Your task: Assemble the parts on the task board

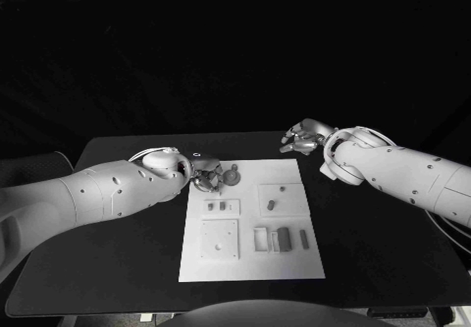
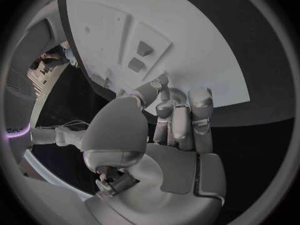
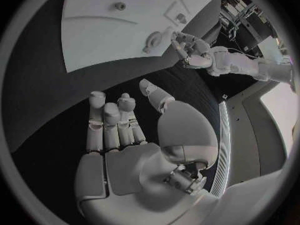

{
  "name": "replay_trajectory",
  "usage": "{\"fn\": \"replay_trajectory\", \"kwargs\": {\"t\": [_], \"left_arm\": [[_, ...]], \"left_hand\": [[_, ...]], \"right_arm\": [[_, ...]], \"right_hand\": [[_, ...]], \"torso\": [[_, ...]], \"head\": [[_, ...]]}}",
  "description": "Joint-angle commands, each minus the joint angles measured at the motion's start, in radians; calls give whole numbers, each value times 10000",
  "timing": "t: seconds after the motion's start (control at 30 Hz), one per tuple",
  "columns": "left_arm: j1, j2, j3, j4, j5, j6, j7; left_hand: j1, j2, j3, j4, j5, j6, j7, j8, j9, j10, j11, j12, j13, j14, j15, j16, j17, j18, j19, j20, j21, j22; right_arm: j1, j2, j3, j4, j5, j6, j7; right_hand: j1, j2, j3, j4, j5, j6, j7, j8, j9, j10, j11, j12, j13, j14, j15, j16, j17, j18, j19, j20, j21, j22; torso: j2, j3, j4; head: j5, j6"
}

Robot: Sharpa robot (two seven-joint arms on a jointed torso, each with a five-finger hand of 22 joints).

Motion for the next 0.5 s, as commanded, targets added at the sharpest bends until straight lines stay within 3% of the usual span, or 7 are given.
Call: {"fn": "replay_trajectory", "kwargs": {"t": [0.03,0.5], "left_arm": [[4,8,4,18,-69,123,66],[4,19,2,120,-77,242,91]], "left_hand": [[-85,4,61,-12,-22,555,489,18,204,40,11,-42,15,43,12,-59,10,915,-7,16,43,148],[-85,10,80,-19,-14,546,491,20,212,45,14,-46,21,46,15,-62,23,910,-9,17,46,148]], "right_arm": [[-1,-13,4,13,-88,120,49],[-1,1,4,14,-88,123,48]], "right_hand": [[-79,-26,-2,61,2,8,69,-23,-3,-62,35,57,-13,13,-76,32,-10,162,-21,-71,31,-15],[-78,-28,-1,63,1,8,69,-23,-2,-64,35,59,-15,12,-76,33,-11,162,-22,-73,32,-16]], "torso": [[-3,7,7],[-4,-3,12]], "head": [[5,-23],[9,-42]]}}
